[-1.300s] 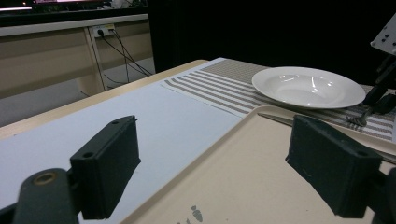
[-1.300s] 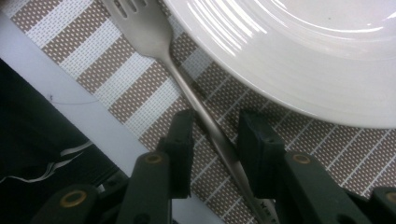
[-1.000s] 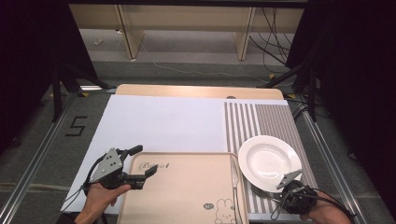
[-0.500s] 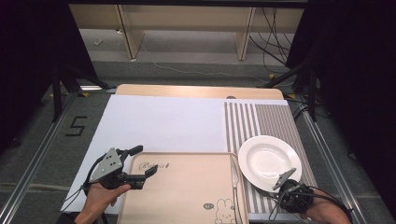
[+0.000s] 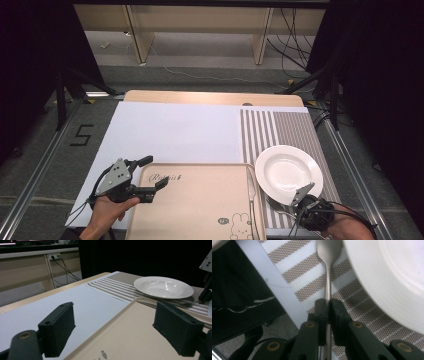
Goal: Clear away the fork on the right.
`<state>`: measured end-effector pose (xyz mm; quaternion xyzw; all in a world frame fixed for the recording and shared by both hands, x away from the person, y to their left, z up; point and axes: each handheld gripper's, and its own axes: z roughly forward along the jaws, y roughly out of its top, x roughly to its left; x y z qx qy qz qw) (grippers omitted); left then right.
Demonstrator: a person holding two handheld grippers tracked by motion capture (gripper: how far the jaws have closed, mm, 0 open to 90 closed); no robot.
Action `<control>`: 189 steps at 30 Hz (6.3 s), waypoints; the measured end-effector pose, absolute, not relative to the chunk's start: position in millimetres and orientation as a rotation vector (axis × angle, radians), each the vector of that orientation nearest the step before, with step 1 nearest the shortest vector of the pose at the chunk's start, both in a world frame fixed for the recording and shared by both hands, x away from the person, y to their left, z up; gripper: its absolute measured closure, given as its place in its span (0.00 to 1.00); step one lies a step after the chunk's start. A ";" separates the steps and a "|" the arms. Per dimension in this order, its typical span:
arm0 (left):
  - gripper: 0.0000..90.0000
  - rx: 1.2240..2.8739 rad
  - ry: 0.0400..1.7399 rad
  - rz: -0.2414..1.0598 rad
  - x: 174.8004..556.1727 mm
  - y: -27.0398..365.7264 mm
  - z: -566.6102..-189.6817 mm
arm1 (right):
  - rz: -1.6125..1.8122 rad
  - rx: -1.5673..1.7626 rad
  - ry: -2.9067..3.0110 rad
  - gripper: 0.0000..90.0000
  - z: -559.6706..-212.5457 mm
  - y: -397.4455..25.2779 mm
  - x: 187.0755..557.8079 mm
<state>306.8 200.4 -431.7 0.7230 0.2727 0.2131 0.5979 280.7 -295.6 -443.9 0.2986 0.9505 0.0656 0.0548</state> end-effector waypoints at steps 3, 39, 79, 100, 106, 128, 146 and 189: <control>0.18 1.677 0.634 0.494 306.4 200.5 -431.6 | 0.204 0.904 2.893 0.94 -443.2 -291.0 278.8; 0.18 1.674 0.635 0.503 306.7 200.6 -431.4 | 0.755 0.879 2.786 0.94 -407.8 -235.7 291.5; 0.18 1.673 0.638 0.504 307.0 201.0 -431.7 | 0.687 0.641 3.057 0.94 -443.8 -120.6 284.0; 0.18 1.673 0.638 0.497 306.5 200.7 -431.9 | 0.557 0.620 3.070 0.93 -459.1 -107.3 285.8; 0.18 1.673 0.637 0.498 307.0 200.8 -432.0 | 0.629 0.640 3.079 0.71 -456.4 -107.3 286.6; 0.18 1.679 0.638 0.506 307.5 201.6 -432.0 | 0.676 0.525 2.962 0.98 -459.9 -83.6 273.8; 0.18 1.678 0.638 0.507 307.3 201.5 -431.8 | 0.589 0.644 2.893 1.00 -462.3 -100.3 292.8; 0.18 1.678 0.638 0.507 306.8 201.6 -431.3 | 0.628 0.921 2.815 0.83 -453.2 -166.2 309.4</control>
